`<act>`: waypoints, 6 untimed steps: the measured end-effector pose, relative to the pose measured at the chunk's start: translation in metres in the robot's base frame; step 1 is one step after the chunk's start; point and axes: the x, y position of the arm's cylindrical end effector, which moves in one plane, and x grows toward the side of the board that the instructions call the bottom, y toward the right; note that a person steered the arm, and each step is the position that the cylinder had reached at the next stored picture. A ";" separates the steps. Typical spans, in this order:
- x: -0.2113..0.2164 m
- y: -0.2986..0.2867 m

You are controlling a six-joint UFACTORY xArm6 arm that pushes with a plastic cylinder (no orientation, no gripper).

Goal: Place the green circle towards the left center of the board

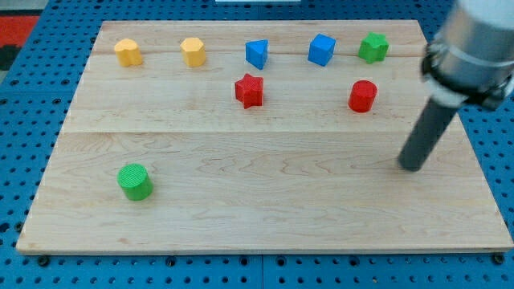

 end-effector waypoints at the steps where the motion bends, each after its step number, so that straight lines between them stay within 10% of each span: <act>1: 0.028 -0.089; 3: 0.077 -0.286; 6: -0.005 -0.344</act>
